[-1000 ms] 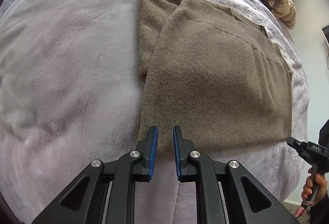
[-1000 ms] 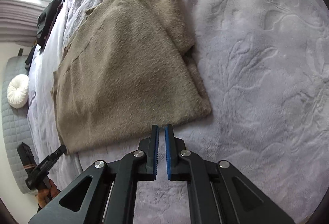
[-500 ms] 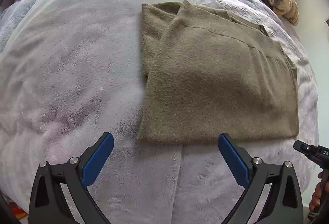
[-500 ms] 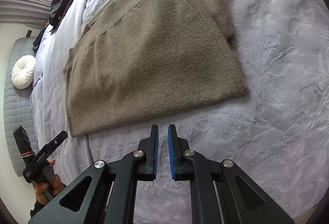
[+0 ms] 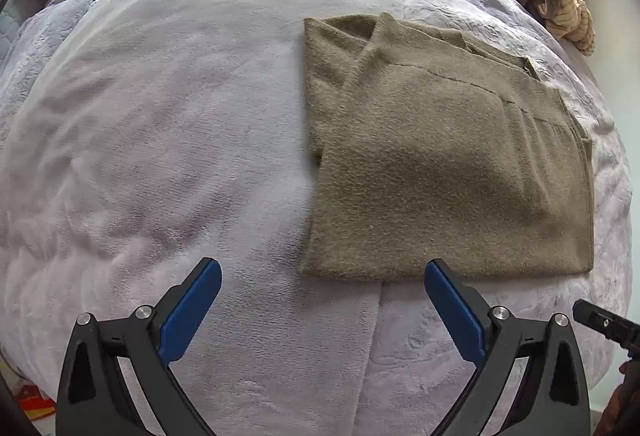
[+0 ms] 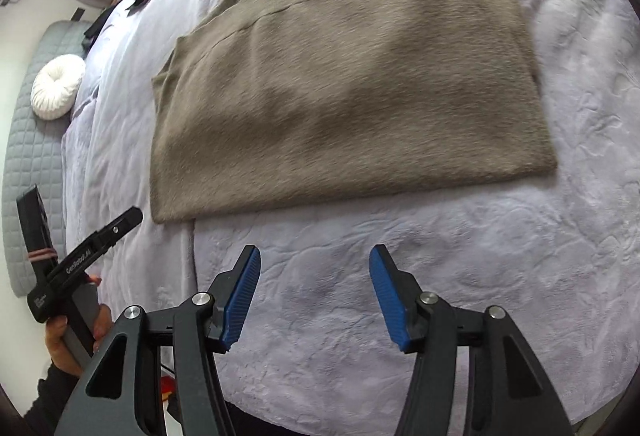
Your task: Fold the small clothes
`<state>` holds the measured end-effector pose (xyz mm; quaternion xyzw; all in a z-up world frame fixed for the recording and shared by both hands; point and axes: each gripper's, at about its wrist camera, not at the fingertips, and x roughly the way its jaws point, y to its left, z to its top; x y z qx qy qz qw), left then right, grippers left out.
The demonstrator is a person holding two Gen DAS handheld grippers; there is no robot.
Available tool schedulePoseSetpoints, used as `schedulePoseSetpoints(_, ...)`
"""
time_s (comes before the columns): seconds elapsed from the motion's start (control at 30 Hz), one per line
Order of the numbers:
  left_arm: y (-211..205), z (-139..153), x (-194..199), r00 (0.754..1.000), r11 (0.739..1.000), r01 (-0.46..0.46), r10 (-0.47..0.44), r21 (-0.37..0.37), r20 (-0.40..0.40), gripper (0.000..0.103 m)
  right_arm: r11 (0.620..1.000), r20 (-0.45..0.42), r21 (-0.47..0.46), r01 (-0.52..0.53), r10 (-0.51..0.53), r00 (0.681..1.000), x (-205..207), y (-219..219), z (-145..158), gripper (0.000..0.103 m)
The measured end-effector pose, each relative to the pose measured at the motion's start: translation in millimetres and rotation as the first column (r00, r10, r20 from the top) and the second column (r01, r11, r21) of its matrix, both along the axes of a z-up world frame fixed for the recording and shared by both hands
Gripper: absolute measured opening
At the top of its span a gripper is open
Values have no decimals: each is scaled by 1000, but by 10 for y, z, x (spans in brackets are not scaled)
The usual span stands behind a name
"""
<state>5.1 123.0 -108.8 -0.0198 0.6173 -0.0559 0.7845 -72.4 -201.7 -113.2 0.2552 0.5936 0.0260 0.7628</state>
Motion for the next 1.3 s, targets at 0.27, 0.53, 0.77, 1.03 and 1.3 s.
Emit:
schedulePoseSetpoints(0.27, 157, 3, -2, 1000, 1000, 6, -6, 2, 9, 102, 999, -16, -12, -32, 32, 999, 36, 266, -1, 66)
schedulePoseSetpoints(0.53, 410, 379, -120, 969, 996, 24, -1, -90, 249, 102, 999, -19, 42, -28, 28, 999, 40, 595, -72, 67)
schedulePoseSetpoints(0.77, 602, 286, -8, 979, 983, 55, -19, -177, 201, 102, 933, -22, 329, 147, -148, 989, 188, 832, -503, 67)
schedulePoseSetpoints(1.03, 569, -77, 193, 997, 996, 58, -54, -66, 63, 102, 748, -16, 574, 335, -399, 917, 510, 991, -975, 67)
schedulePoseSetpoints(1.3, 493, -281, 483, 994, 975, 73, -88, -210, -63, 102, 581, -52, 736, 348, -464, 884, 669, 991, -1108, 10)
